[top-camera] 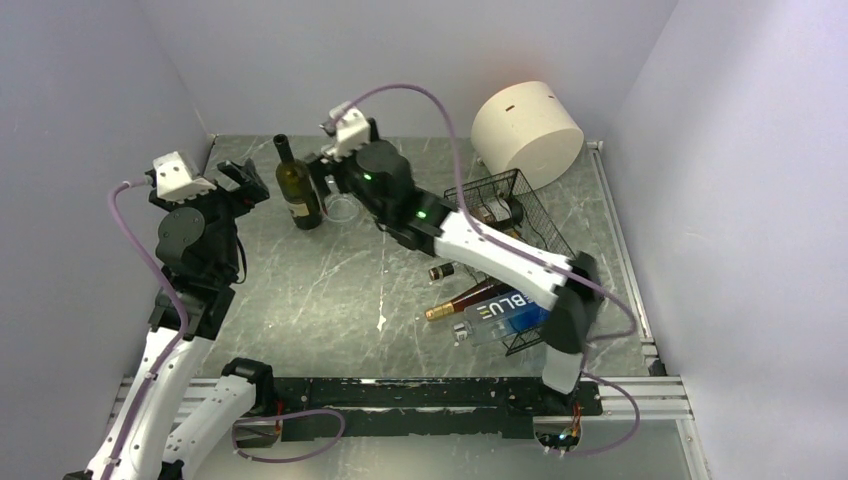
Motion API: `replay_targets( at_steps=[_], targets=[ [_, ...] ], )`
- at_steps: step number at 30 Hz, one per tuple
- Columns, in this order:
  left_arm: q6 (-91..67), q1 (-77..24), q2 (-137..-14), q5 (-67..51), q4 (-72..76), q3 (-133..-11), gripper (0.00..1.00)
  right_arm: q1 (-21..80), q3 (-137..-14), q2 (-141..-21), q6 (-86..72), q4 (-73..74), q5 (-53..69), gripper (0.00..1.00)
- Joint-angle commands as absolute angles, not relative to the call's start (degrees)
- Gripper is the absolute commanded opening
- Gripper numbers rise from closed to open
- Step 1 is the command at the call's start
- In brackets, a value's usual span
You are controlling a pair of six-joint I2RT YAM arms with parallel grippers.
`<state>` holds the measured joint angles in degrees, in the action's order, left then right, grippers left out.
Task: Take the wine bottle off the wine rack
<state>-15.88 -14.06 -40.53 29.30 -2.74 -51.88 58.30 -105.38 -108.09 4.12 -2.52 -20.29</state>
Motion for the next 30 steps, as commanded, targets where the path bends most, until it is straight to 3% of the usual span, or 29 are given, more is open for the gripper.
replay_targets(
  at_steps=[1,6,13,21,30],
  targets=[
    [-16.1,-13.6,-41.1,28.7,-1.8,-51.8,0.94,57.8,-88.2,-92.7,5.5,0.7,-27.0,0.89],
    [-16.1,-13.6,-43.0,28.0,-2.1,-52.0,0.94,57.6,-72.8,-73.1,5.0,12.8,-32.8,0.93],
    [-16.6,-13.6,-46.8,26.2,-2.8,-53.0,0.94,57.7,-71.6,-55.0,9.3,36.7,-24.0,1.00],
    [-16.8,-13.6,-48.4,22.2,-3.2,-54.0,0.94,57.7,-67.7,-50.0,21.0,55.0,-2.5,1.00],
    [-16.7,-13.6,-48.2,23.7,-3.8,-54.3,0.94,57.7,-63.7,-46.0,38.0,65.6,2.8,1.00]
  ],
)
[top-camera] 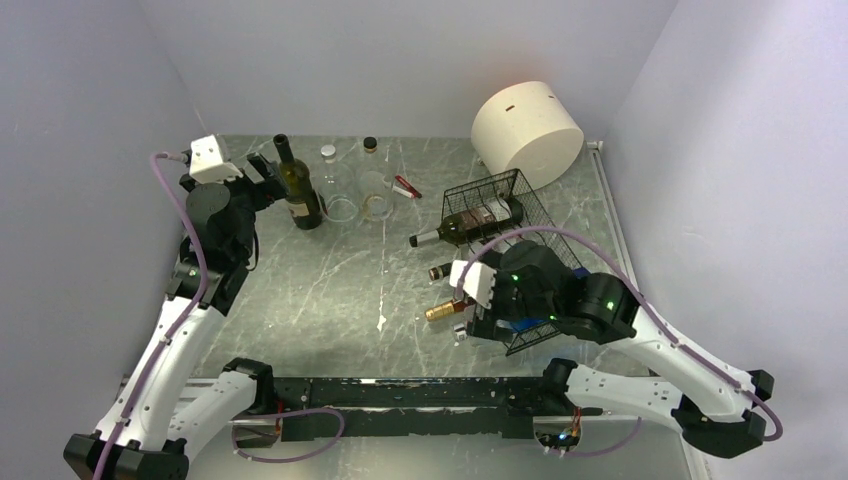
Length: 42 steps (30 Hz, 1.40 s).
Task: Take the wine bottle off the wine rack
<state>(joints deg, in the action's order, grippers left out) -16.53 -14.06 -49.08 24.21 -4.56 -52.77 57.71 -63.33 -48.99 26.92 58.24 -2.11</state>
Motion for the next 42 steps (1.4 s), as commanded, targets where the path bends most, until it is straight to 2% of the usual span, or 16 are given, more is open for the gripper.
replay_targets(
  at_steps=[1,6,33,42],
  targets=[
    [-16.7,-13.6,-48.0,23.5,-3.7,-54.1,0.94,57.7,-63.4,-45.6,40.3,67.9,3.8,1.00],
    [-17.2,-13.6,-48.8,22.2,-4.6,-55.1,0.94,57.7,-62.5,-45.5,45.6,74.5,5.9,0.99],
    [-19.6,-13.7,-50.9,16.1,-5.6,-56.4,0.94,57.7,-48.7,-51.7,47.7,56.7,-4.5,1.00],
    [-19.7,-13.7,-51.0,15.8,-5.3,-56.0,0.94,57.7,-46.9,-52.0,50.2,56.1,-7.1,0.93]
  ],
)
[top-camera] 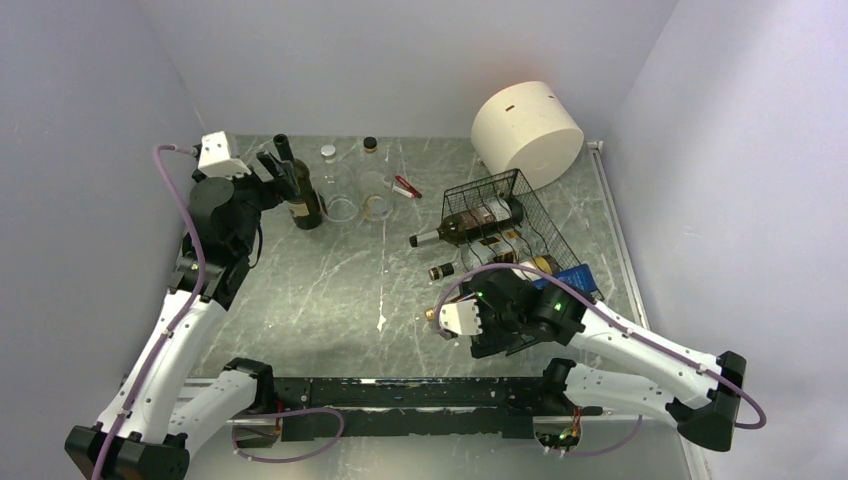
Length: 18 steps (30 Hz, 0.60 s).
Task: Take the wine bottle off the wine rack
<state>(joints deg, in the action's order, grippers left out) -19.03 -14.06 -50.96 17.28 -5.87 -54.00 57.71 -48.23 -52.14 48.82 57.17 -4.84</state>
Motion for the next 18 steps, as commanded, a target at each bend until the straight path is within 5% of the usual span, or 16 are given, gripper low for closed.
replay_targets(
  at_steps=[1,18],
  targets=[
    [-19.8,-13.7,-51.0,15.8,-5.4,-56.0,0.94,57.7,-46.7,-52.4,50.0,56.1,-7.8,0.90],
    [-19.9,-13.7,-51.6,15.4,-5.7,-56.3,0.94,57.7,-49.0,-50.4,50.4,53.9,-9.3,0.37]
  ],
)
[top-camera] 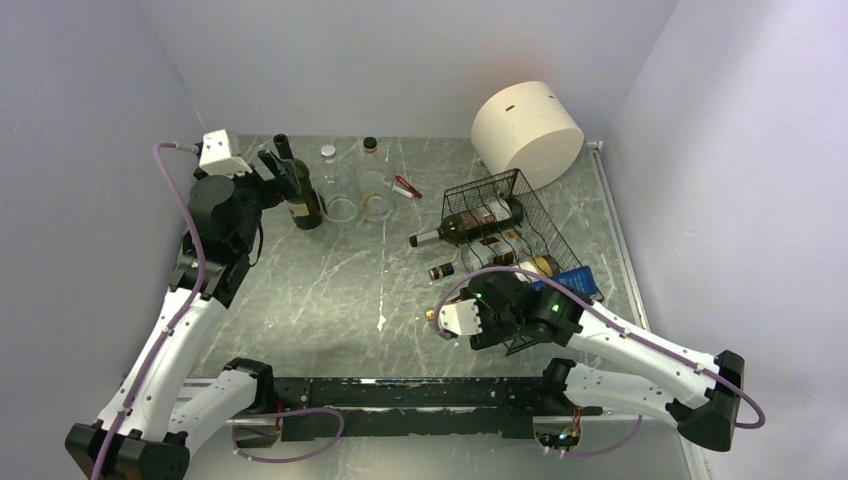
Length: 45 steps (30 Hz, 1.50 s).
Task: Take the wine bottle off the wine rack
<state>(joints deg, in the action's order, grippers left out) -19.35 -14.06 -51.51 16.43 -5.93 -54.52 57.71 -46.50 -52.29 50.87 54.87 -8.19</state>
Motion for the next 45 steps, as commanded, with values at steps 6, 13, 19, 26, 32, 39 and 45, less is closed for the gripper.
replay_targets(
  at_steps=[6,13,19,26,32,39,45],
  targets=[
    [-19.9,-13.7,-51.8,15.6,-5.7,-56.3,0.94,57.7,-51.4,-48.8,49.4,53.4,-10.0,0.20],
    [-20.3,-13.7,-52.2,14.9,-6.2,-56.9,0.94,57.7,-52.9,-45.8,46.8,50.6,-12.6,0.00],
    [-20.1,-13.7,-51.6,15.2,-5.7,-56.4,0.94,57.7,-54.9,-44.1,46.1,46.9,-16.0,0.00],
    [-20.4,-13.8,-52.7,14.8,-6.4,-56.9,0.94,57.7,-57.1,-42.6,43.2,42.4,-21.0,0.00],
    [-20.3,-13.8,-51.9,14.7,-5.7,-56.3,0.94,57.7,-59.2,-40.7,42.3,38.2,-25.5,0.00],
    [-20.5,-13.8,-53.1,14.3,-6.0,-56.6,0.94,57.7,-64.0,-40.3,42.6,34.7,-28.3,0.00],
    [-20.5,-13.8,-52.9,13.6,-5.7,-56.4,0.94,57.7,-68.7,-42.4,41.2,30.9,-25.0,0.00]
  ],
)
